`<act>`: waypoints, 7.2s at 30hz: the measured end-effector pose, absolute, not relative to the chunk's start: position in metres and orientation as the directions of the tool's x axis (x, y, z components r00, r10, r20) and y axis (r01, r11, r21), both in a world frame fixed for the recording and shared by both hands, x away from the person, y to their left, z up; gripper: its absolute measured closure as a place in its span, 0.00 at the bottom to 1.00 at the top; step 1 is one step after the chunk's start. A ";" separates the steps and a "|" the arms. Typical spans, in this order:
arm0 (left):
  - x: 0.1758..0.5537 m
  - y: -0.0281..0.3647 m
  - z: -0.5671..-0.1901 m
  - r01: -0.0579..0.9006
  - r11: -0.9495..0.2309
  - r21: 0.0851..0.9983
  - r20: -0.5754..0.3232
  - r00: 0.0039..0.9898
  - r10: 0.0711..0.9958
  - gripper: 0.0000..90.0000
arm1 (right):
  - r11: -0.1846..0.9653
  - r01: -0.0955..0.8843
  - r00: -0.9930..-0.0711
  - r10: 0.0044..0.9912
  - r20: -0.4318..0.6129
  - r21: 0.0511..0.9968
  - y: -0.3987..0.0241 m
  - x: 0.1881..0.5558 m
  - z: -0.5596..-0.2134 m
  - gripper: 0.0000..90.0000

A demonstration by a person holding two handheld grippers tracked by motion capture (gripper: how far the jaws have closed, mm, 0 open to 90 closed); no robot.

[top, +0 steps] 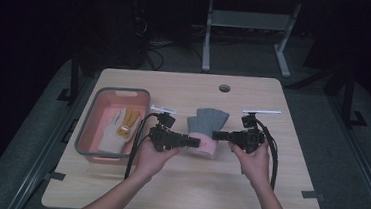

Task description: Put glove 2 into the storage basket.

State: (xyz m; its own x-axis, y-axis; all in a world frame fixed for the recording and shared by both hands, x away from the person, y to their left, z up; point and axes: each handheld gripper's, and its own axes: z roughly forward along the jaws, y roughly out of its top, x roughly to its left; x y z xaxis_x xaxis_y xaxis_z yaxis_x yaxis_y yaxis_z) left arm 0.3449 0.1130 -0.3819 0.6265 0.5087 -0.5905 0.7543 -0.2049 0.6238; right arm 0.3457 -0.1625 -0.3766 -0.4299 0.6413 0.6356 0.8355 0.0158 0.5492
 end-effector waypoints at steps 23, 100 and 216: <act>0.347 0.154 -0.368 0.747 -0.163 0.645 -0.579 0.617 0.533 0.71 | 0.069 0.824 -0.480 0.614 0.627 0.562 -0.124 0.363 -0.360 0.86; 0.356 0.250 -0.341 0.750 -0.076 0.657 -0.586 0.572 0.574 0.73 | 0.172 0.785 -0.585 0.521 0.621 0.595 -0.029 0.404 -0.331 0.85; 0.353 0.358 -0.387 0.854 -0.052 0.518 -0.477 0.339 0.811 0.63 | 0.332 0.790 -0.608 0.533 0.588 0.516 0.093 0.435 -0.376 0.84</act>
State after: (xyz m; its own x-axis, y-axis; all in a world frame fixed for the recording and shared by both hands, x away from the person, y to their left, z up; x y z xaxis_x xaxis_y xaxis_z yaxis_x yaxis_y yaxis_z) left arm 0.3533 0.3583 -0.3867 0.3392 0.8106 -0.4774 0.8539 -0.0523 0.5179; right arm 0.4347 0.0931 -0.3764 -0.6084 0.5334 0.5877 0.7896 0.3319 0.5162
